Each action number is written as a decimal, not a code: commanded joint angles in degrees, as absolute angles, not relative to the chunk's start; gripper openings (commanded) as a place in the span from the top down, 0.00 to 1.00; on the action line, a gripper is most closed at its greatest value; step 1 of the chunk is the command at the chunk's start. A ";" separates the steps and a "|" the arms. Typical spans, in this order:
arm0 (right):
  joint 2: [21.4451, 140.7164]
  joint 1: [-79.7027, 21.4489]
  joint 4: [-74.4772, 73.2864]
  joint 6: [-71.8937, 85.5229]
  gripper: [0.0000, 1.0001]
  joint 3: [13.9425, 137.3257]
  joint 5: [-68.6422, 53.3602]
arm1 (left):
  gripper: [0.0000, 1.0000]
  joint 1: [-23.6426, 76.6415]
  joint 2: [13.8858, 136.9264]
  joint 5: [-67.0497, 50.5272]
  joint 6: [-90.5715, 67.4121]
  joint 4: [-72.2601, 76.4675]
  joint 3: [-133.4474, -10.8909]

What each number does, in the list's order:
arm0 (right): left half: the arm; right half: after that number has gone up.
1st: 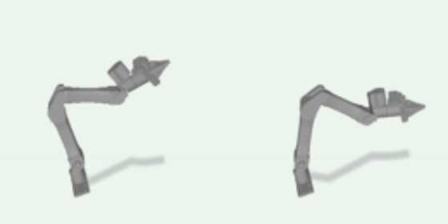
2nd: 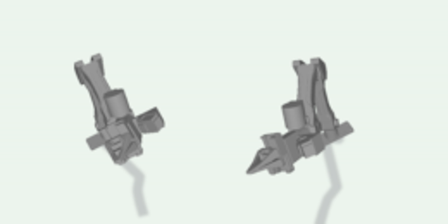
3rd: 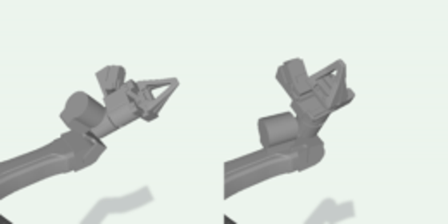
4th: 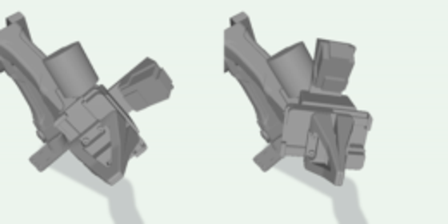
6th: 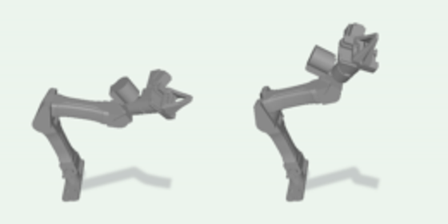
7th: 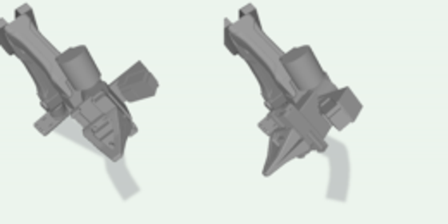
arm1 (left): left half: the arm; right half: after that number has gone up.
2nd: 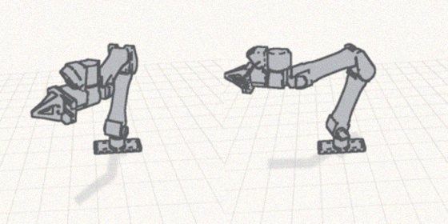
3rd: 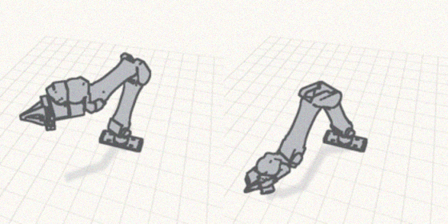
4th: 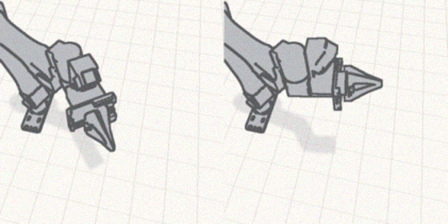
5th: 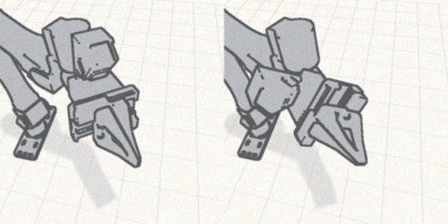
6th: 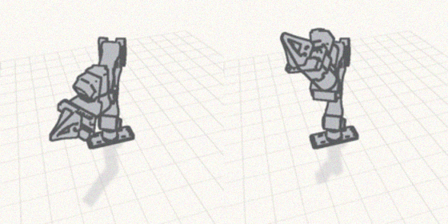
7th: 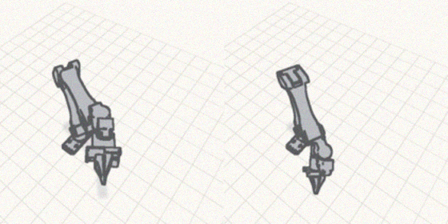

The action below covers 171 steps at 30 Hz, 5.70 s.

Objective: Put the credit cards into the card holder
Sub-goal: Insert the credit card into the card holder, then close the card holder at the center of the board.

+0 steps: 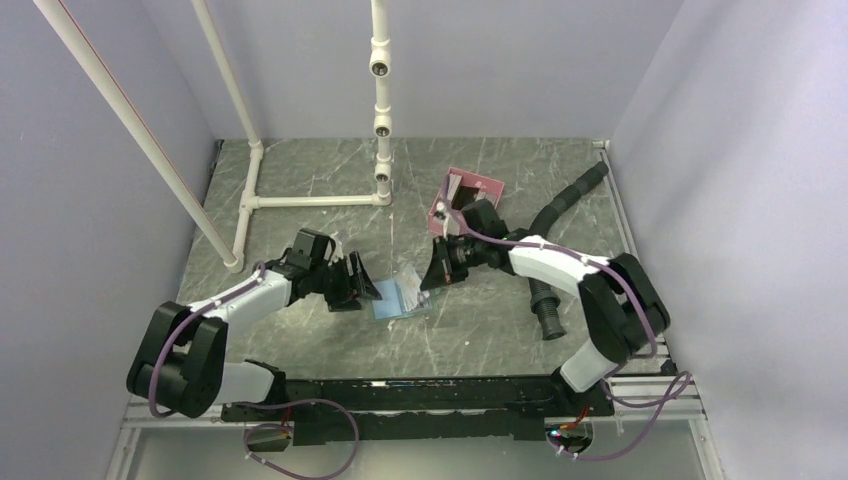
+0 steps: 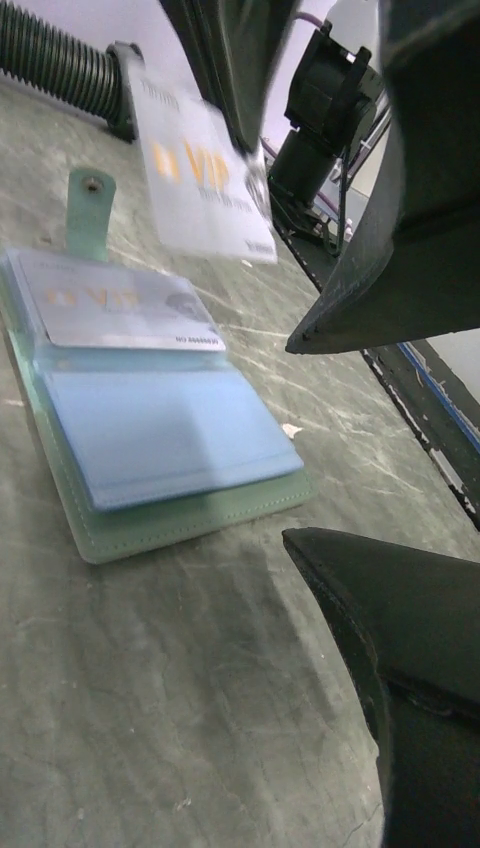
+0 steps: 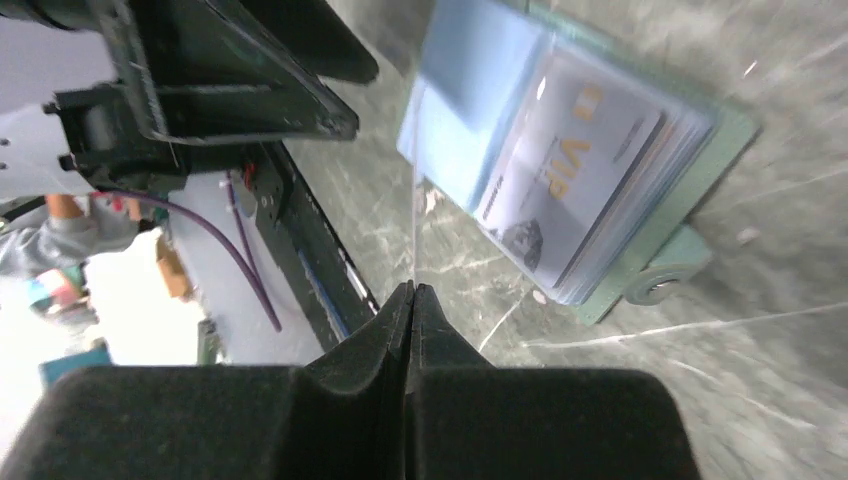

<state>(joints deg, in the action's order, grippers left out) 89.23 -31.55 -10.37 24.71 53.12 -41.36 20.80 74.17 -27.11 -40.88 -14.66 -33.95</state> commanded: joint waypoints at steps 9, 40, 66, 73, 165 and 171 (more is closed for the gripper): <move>98.36 -32.89 -5.51 27.52 1.00 50.45 -45.09 | 0.41 20.57 81.48 -24.44 -38.98 -10.98 -32.75; 108.13 -31.90 -0.45 30.95 1.00 54.85 -45.48 | 0.59 20.57 79.81 -26.46 -41.27 -8.07 -29.96; 105.41 -35.42 4.14 39.84 0.80 50.64 -34.70 | 0.56 20.36 75.15 -27.01 -44.07 -8.18 -28.34; 102.30 -35.77 -13.21 28.03 0.66 57.00 -26.78 | 0.64 17.84 74.41 -24.39 -43.03 -13.00 -30.61; 102.14 -40.26 2.46 38.54 0.49 49.28 -26.13 | 0.37 29.42 80.56 -23.72 -63.87 32.80 -23.34; 97.95 -38.83 -3.41 37.39 0.46 50.41 -24.02 | 0.35 31.97 75.97 -19.16 -56.33 17.60 -30.37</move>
